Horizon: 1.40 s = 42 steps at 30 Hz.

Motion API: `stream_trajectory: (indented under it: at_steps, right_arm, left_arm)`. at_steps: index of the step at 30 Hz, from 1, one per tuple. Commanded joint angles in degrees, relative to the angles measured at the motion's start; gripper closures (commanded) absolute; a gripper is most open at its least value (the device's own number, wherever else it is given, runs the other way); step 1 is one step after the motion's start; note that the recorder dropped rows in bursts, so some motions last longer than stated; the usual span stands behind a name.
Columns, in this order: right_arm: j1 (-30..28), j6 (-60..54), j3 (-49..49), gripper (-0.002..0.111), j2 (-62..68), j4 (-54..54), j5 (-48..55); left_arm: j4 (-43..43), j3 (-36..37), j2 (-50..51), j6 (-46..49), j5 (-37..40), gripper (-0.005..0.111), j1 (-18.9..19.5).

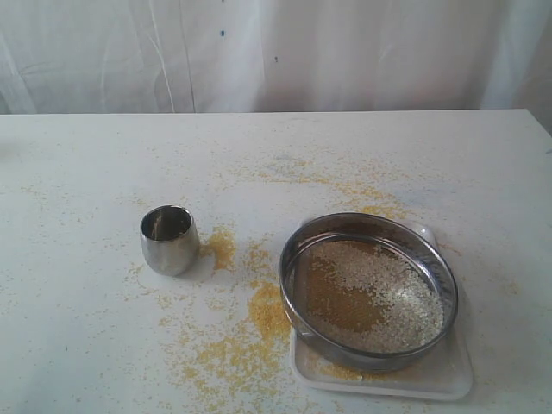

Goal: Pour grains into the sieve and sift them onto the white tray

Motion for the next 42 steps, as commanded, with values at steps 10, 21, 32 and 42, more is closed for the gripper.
stream_trajectory:
  at_steps: [10,21,32,42]
  right_arm:
    - [0.0,-0.09,3.21,0.108,-8.21,0.8,-8.03]
    - [0.85,-0.33,4.47,0.108,-10.74,0.08,3.89]
    - [0.85,3.17,15.8,0.108,-14.51,-2.22,12.01]
    - [0.85,3.17,15.8,0.108,-14.51,-2.0,11.5]
  left_arm:
    - [0.0,0.3,-0.24,-0.01,0.06,0.107,0.08]
    - [0.0,0.3,-0.24,-0.01,0.06,0.107,0.08]
    - [0.4,0.3,-0.24,-0.01,0.39,0.107,0.08]
    - [0.4,0.3,-0.24,-0.01,0.39,0.107,0.08]
